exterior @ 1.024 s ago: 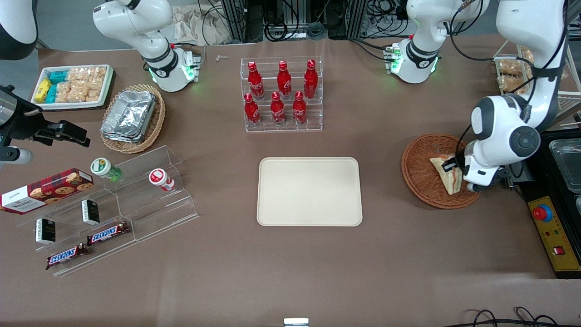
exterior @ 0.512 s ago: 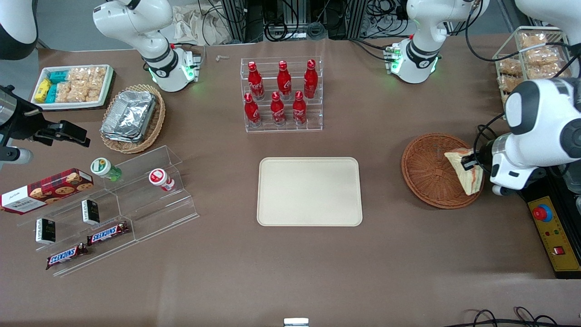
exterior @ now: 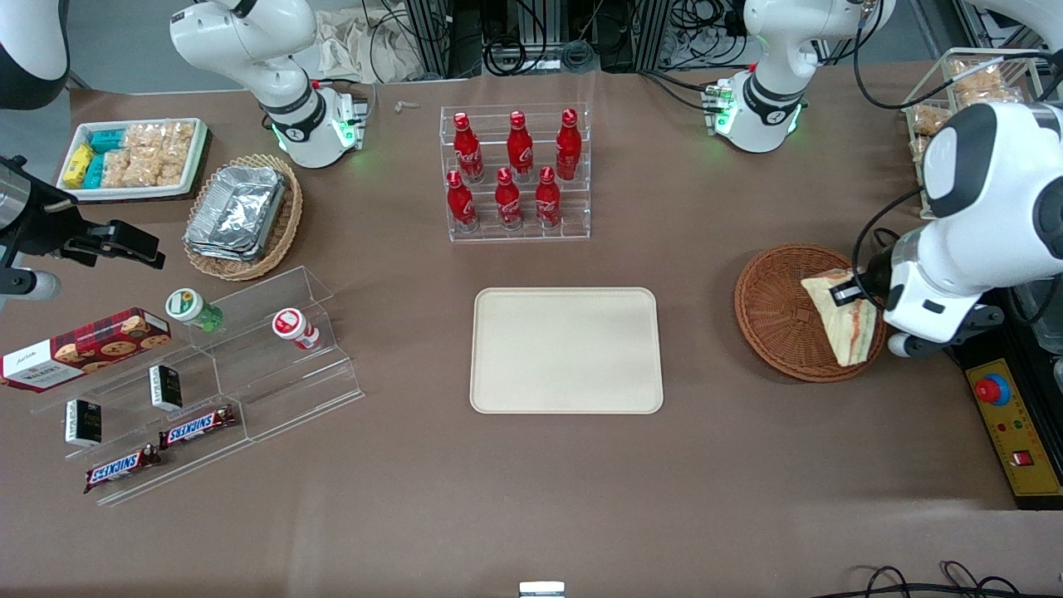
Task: Place sandwich from basket to tray
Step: 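Lift the sandwich out of the basket with the left gripper, then carry the sandwich toward the cream tray and lower it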
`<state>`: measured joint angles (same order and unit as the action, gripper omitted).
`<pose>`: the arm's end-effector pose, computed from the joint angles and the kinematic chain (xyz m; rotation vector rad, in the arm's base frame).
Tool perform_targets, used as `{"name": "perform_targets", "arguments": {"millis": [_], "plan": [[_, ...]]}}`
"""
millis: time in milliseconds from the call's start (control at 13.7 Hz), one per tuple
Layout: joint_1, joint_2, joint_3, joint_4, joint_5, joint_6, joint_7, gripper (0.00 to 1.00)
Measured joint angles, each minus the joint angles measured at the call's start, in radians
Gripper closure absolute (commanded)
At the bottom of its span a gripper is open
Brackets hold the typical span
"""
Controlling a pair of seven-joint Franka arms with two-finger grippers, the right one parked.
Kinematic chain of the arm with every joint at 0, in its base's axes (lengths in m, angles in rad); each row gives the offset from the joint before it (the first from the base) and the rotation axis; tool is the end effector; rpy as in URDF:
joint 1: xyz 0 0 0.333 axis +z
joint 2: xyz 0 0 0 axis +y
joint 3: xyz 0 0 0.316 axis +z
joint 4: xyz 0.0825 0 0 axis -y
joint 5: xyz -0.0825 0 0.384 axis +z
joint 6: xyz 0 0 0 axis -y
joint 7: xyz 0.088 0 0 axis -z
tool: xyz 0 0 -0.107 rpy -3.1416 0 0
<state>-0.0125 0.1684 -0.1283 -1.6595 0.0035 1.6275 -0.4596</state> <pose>0.5862 -0.0782 0.4912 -3.0464 -0.4884 0.3025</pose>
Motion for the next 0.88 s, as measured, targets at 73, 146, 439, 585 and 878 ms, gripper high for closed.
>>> {"name": "perform_targets", "arguments": {"millis": [73,146,439,585,878], "plan": [[-0.002,0.001,-0.026,0.016,0.000,-0.015,-0.002,0.98],[-0.009,0.002,-0.050,0.023,0.000,-0.021,-0.014,0.98],[-0.099,0.060,-0.086,0.075,0.000,-0.023,-0.109,0.98],[-0.158,0.113,-0.089,0.100,0.000,-0.025,-0.187,0.98],[-0.272,0.254,-0.091,0.120,0.001,0.038,-0.307,0.98]]}}
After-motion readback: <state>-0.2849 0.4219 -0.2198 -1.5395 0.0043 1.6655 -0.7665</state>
